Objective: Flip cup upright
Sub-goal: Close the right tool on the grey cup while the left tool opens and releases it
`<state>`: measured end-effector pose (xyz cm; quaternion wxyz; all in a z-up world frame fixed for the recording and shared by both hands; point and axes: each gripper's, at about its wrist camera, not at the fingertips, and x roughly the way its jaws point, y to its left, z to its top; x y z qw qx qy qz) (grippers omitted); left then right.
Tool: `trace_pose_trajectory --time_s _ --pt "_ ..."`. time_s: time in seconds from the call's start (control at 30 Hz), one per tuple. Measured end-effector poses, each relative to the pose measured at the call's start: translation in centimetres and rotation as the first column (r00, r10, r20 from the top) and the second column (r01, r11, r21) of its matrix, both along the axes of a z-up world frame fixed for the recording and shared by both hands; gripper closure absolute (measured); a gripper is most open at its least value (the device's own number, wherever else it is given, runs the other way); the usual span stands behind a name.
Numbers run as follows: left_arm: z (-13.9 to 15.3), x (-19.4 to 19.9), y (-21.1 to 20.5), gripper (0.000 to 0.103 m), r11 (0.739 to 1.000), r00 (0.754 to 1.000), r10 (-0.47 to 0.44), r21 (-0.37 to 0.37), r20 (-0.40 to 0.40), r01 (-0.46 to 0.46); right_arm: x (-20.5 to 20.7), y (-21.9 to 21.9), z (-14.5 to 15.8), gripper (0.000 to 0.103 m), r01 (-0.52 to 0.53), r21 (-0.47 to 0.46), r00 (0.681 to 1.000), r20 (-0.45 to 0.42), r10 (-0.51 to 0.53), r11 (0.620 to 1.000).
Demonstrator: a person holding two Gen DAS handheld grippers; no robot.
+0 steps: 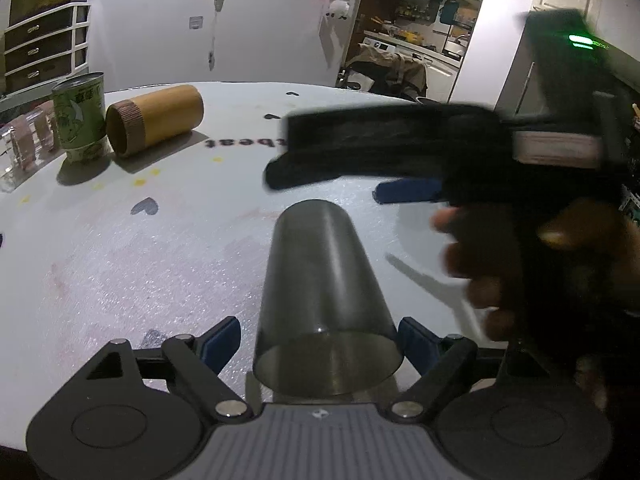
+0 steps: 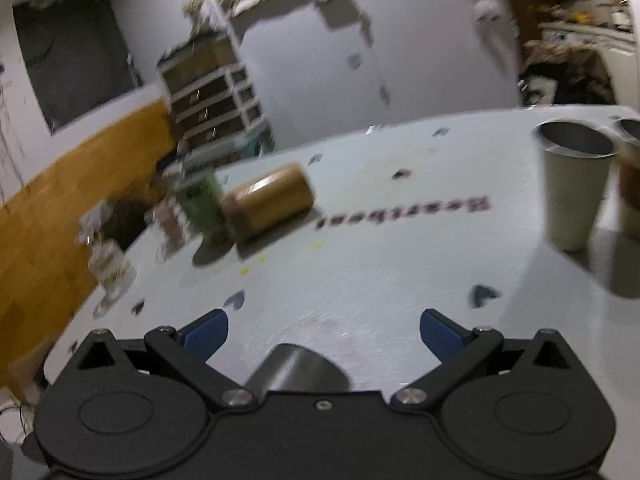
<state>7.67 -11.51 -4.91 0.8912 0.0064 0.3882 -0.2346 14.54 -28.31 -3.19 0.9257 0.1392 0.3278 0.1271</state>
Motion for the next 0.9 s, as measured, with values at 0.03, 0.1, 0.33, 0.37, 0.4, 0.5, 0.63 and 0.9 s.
trace_pose_trajectory --time_s 0.03,0.1,0.33,0.37,0.4,0.5,0.63,0.9 --pt "0.0 -0.2 0.2 0.017 1.0 1.0 0.001 0.003 0.006 -0.001 0.7 0.6 -0.4 0.0 -0.009 -0.013 1.0 -0.026 0.008 1.0" --pt "0.0 -0.4 0.8 0.016 1.0 1.0 0.01 0.009 0.015 -0.01 1.8 1.5 -1.2 0.0 -0.012 -0.053 0.997 -0.078 0.007 0.999" --pt "-0.5 -0.6 3.8 0.015 0.995 0.995 0.094 -0.023 0.013 -0.094 0.7 -1.7 -2.7 0.0 0.067 -0.058 0.989 -0.127 -0.074 0.996" --pt "-0.5 -0.5 4.1 0.015 0.994 0.994 0.106 -0.029 0.011 -0.106 0.3 -2.4 -2.8 0.0 0.078 -0.056 0.988 -0.128 -0.085 0.995" --pt "-0.6 -0.4 4.5 0.015 0.992 0.993 0.122 -0.037 0.009 -0.121 -0.3 -3.0 -2.9 0.0 0.089 -0.061 0.987 -0.129 -0.096 0.994" --pt "-0.8 0.0 5.4 0.015 0.985 0.987 0.163 -0.065 -0.002 -0.163 -1.9 -4.4 -3.3 0.0 0.112 -0.059 0.983 -0.139 -0.119 0.992" --pt "-0.8 0.7 5.7 0.015 0.978 0.982 0.19 -0.091 -0.008 -0.19 -4.9 -5.7 -3.5 0.0 0.102 0.043 0.983 -0.159 -0.094 0.994" --pt "-0.9 1.0 6.5 0.015 0.968 0.977 0.211 -0.134 -0.015 -0.211 -7.9 -4.6 -3.2 0.0 0.06 0.054 0.987 -0.151 -0.051 0.997"
